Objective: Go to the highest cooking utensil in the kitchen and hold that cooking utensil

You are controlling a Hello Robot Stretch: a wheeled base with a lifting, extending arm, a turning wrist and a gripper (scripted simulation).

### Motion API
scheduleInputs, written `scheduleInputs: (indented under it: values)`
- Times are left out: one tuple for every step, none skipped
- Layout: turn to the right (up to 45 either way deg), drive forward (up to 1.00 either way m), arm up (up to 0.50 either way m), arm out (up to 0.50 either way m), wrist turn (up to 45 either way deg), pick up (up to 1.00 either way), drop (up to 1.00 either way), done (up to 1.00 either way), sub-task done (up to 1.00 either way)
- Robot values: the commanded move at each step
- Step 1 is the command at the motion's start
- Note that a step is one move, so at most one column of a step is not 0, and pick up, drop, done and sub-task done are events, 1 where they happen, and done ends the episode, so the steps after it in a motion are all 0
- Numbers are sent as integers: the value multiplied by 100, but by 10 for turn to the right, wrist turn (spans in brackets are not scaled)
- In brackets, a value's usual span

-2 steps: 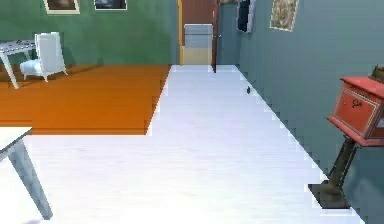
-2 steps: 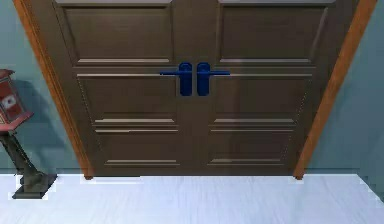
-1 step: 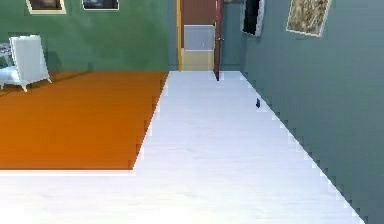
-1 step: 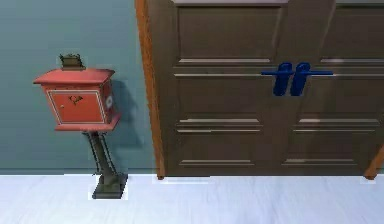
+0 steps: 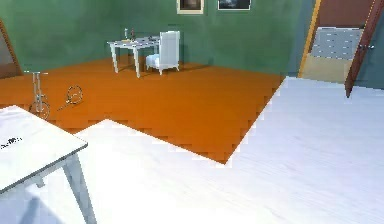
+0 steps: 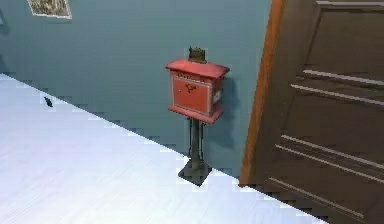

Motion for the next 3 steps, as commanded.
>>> scheduleInputs:
  values:
    - [0, 100, 0, 0, 0, 0, 0, 0, 0]
    - [-90, 0, 0, 0, 0, 0, 0, 0, 0]
    - [0, 45, 0, 0, 0, 0, 0, 0, 0]
